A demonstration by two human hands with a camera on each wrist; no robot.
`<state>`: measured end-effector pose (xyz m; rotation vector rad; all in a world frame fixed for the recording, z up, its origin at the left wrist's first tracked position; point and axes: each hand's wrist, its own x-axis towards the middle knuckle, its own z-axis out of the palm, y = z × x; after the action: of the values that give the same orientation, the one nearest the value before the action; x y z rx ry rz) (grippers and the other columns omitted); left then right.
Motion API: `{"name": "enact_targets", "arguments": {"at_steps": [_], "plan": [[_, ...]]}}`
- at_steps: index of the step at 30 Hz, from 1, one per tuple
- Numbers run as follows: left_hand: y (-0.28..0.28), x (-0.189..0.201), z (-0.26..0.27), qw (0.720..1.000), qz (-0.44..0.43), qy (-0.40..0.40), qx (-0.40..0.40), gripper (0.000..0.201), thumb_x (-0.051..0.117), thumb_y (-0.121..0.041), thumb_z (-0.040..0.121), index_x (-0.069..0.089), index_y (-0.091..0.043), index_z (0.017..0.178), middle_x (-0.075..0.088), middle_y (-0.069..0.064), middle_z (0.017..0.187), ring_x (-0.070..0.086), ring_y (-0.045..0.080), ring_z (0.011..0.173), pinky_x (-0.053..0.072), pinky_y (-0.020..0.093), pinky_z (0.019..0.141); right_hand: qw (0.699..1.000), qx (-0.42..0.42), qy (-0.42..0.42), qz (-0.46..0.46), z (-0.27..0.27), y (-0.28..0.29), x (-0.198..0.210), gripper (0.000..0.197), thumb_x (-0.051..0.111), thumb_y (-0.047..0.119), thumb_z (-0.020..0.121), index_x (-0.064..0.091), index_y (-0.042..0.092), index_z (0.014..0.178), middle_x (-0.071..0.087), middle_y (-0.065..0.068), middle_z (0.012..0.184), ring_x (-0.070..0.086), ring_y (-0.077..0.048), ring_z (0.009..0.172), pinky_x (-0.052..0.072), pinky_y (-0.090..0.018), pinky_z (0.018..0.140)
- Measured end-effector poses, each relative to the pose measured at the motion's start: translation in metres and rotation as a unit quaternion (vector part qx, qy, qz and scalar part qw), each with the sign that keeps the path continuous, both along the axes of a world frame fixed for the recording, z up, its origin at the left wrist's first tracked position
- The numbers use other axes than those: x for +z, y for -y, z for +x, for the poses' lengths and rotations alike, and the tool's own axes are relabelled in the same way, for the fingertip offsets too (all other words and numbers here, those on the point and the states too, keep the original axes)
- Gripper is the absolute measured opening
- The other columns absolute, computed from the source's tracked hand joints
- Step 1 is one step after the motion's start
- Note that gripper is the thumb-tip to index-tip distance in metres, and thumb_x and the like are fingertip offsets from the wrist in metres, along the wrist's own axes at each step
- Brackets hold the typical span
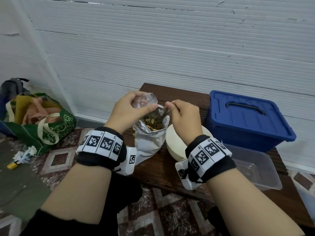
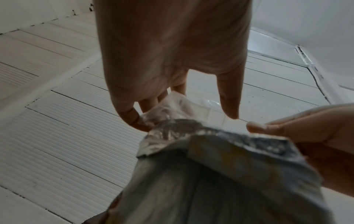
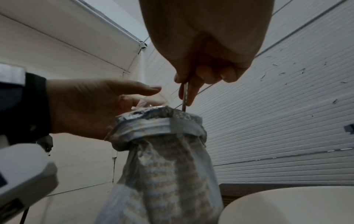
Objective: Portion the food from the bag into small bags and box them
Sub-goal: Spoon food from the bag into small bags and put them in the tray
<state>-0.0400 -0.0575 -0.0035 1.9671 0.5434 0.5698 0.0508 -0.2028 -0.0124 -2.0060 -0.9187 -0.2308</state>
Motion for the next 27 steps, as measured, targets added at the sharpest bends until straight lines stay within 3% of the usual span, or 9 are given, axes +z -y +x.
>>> {"name": "enact_targets", "arguments": {"at_steps": [4, 8, 10, 13, 16, 19, 22, 25, 27], "plan": [[-0.001, 0.0, -0.001, 1.0, -0.005, -0.015, -0.002, 0.045, 0.079, -0.05, 0.068, 0.057, -0.039, 0.105, 0.064, -0.013, 0.109, 0.058, 0.008, 0.105, 0.048, 0.03, 0.092, 0.993, -0.065, -0.089, 0.034, 0.0, 0.001, 0.0, 0.029, 0.05, 0.025, 0.098, 0.07, 0.012, 0.083, 0.069, -0.003, 0.075, 0.062, -0.017, 0.074, 0.047, -0.031, 0.073], [0.001, 0.004, -0.003, 1.0, -0.006, 0.001, 0.006, 0.038, 0.079, -0.044, 0.07, 0.057, -0.04, 0.101, 0.064, -0.012, 0.106, 0.059, 0.005, 0.1, 0.047, 0.021, 0.082, 0.977, -0.116, -0.163, 0.068, 0.002, 0.004, 0.006, 0.03, 0.046, 0.026, 0.099, 0.065, 0.016, 0.079, 0.062, 0.005, 0.071, 0.058, -0.009, 0.071, 0.042, -0.025, 0.071], [0.0, 0.007, -0.006, 1.0, -0.003, 0.012, 0.016, 0.04, 0.08, -0.043, 0.07, 0.059, -0.037, 0.103, 0.066, -0.012, 0.104, 0.061, 0.005, 0.096, 0.05, 0.023, 0.083, 0.971, -0.138, -0.183, 0.064, 0.005, 0.004, 0.008, 0.031, 0.045, 0.027, 0.1, 0.066, 0.016, 0.08, 0.063, 0.002, 0.073, 0.056, -0.011, 0.071, 0.039, -0.023, 0.069], [-0.005, 0.011, -0.01, 0.999, 0.031, 0.011, 0.031, 0.042, 0.081, -0.04, 0.07, 0.061, -0.032, 0.106, 0.063, -0.015, 0.099, 0.059, 0.004, 0.092, 0.049, 0.024, 0.081, 0.962, -0.165, -0.202, 0.081, 0.011, 0.006, 0.011, 0.032, 0.044, 0.027, 0.1, 0.067, 0.014, 0.082, 0.067, -0.006, 0.078, 0.059, -0.015, 0.074, 0.044, -0.027, 0.071], [-0.011, 0.015, -0.015, 0.998, 0.067, -0.015, 0.015, 0.038, 0.082, -0.037, 0.07, 0.058, -0.037, 0.099, 0.057, -0.022, 0.094, 0.052, -0.004, 0.086, 0.043, 0.017, 0.074, 0.954, -0.186, -0.21, 0.101, 0.018, 0.01, 0.014, 0.033, 0.044, 0.026, 0.1, 0.069, 0.013, 0.082, 0.068, -0.006, 0.077, 0.055, -0.009, 0.066, 0.045, -0.027, 0.068], [-0.016, 0.016, -0.019, 0.995, 0.088, -0.055, -0.013, 0.043, 0.084, -0.034, 0.068, 0.061, -0.036, 0.104, 0.057, -0.023, 0.095, 0.055, 0.001, 0.09, 0.048, 0.027, 0.086, 0.949, -0.198, -0.214, 0.118, 0.026, 0.016, 0.023, 0.034, 0.044, 0.025, 0.1, 0.07, 0.012, 0.083, 0.063, 0.0, 0.067, 0.052, -0.005, 0.061, 0.041, -0.021, 0.058], [-0.018, 0.016, -0.019, 0.99, 0.102, -0.092, -0.033, 0.052, 0.085, -0.036, 0.065, 0.062, -0.031, 0.112, 0.06, -0.018, 0.102, 0.058, 0.01, 0.103, 0.048, 0.037, 0.097, 0.945, -0.206, -0.213, 0.137, 0.032, 0.023, 0.035, 0.034, 0.043, 0.025, 0.1, 0.069, 0.012, 0.081, 0.061, 0.003, 0.062, 0.053, -0.002, 0.061, 0.042, -0.018, 0.06], [-0.017, 0.015, -0.018, 0.984, 0.131, -0.119, -0.038, 0.052, 0.083, -0.042, 0.066, 0.062, -0.033, 0.113, 0.06, -0.02, 0.1, 0.057, 0.008, 0.104, 0.044, 0.039, 0.1, 0.946, -0.208, -0.204, 0.14, 0.036, 0.027, 0.047, 0.034, 0.043, 0.025, 0.1, 0.068, 0.012, 0.08, 0.059, 0.006, 0.059, 0.052, -0.001, 0.057, 0.039, -0.01, 0.054], [-0.016, 0.016, -0.016, 0.982, 0.136, -0.126, -0.04, 0.048, 0.082, -0.046, 0.064, 0.06, -0.037, 0.107, 0.058, -0.025, 0.096, 0.056, 0.006, 0.1, 0.041, 0.044, 0.103, 0.95, -0.198, -0.203, 0.132, 0.036, 0.025, 0.051, 0.034, 0.044, 0.025, 0.1, 0.068, 0.013, 0.079, 0.059, 0.006, 0.059, 0.053, -0.003, 0.058, 0.041, -0.014, 0.057]]}}
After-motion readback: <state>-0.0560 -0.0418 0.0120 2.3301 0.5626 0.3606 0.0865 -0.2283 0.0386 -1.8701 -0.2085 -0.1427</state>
